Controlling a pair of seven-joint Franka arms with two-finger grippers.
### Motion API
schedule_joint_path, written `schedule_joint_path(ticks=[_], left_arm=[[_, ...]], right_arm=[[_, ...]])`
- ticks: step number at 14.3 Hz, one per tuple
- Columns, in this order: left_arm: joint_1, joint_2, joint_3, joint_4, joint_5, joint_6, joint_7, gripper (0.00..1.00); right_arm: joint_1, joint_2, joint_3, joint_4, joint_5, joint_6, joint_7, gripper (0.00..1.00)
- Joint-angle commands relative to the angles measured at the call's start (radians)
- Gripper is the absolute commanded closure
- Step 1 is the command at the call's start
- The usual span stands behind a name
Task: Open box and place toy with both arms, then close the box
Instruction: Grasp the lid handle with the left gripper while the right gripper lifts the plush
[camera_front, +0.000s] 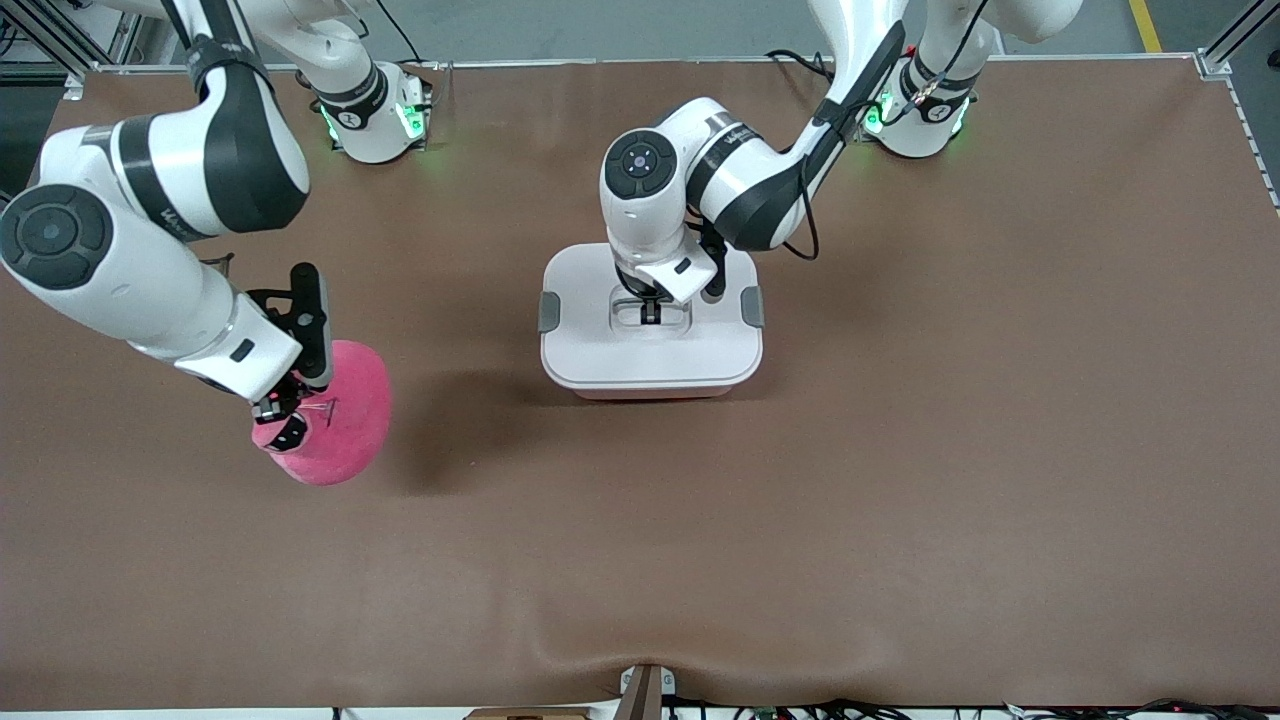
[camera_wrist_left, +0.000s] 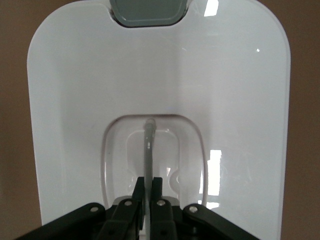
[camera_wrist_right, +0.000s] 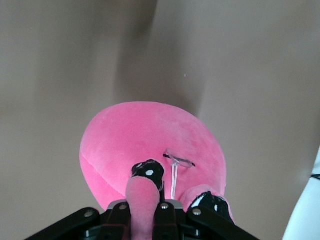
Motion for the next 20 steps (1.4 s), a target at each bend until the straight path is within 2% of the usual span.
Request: schedule_joint_path(ticks=[1,8,13,17,20], left_arm=[[-0.008,-0.022,0.004,-0.014,0.011,0.000,-0.018,1.00],[-0.008,-0.043,0.004,-0.010,0.011,-0.012,-0.015,1.00],[-0.011,-0.052,0.004,-0.004,0.012,-0.012,-0.012,1.00],[-0.007,-0.054,0.006,-0.004,0.038,-0.012,0.000,1.00],[-0.005,-0.054,0.004,-0.004,0.057,-0.011,0.000,1.00]], right_arm=[[0.018,-0.056,-0.002,0.000,-0.016,-0.032,-0.017,1.00],[0.043,-0.119,-0.004,-0.009,-0.031,-0.138,-0.023,1.00],[0.117,-0.130,-0.005,-0.032,-0.063,-0.143,-0.010,1.00],[0.210,-0.152,-0.004,-0.061,-0.160,-0.144,0.042,1.00],[0.247,-0.159,-0.004,-0.086,-0.201,-0.170,0.103,1.00]])
